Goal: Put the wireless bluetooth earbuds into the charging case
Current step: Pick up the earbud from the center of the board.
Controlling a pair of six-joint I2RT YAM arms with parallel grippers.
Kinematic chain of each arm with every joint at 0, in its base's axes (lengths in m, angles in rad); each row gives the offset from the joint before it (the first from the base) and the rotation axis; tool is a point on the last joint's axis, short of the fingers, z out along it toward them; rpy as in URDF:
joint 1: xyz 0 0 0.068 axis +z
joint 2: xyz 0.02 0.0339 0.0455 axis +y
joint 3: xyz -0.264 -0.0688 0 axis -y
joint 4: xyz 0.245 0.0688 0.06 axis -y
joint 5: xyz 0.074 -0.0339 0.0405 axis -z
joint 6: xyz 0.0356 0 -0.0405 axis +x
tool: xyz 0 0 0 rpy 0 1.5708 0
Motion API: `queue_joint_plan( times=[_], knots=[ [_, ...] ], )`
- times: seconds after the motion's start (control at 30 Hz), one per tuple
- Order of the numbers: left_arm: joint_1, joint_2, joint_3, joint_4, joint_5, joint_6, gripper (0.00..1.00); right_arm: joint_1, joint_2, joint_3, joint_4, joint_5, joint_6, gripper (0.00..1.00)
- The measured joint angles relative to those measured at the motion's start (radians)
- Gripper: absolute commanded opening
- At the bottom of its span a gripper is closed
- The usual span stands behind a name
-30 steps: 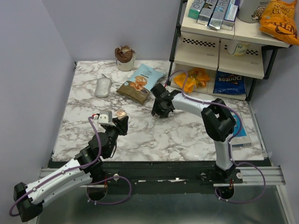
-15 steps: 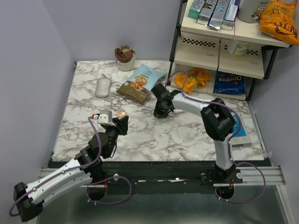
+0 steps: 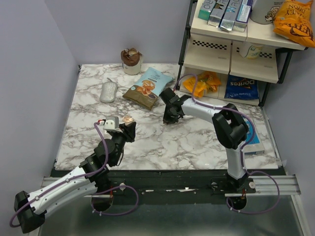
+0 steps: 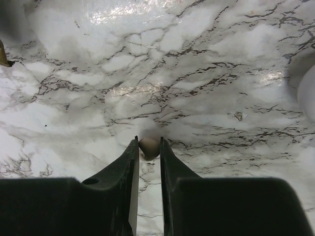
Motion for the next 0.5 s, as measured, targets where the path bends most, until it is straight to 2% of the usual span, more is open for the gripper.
queue_joint_plan(
  times=[0.17,0.5],
  knots=[
    [0.0,0.02,0.0,0.013,0.001,-0.002,0.0,0.0,-0.041,0.0,-0.017,0.054,-0.066,0.01],
    [0.0,0.085,-0.034,0.166,0.092,0.027,0.0,0.029,-0.349,0.031,-0.089,0.211,-0.329,0.01]
  ],
)
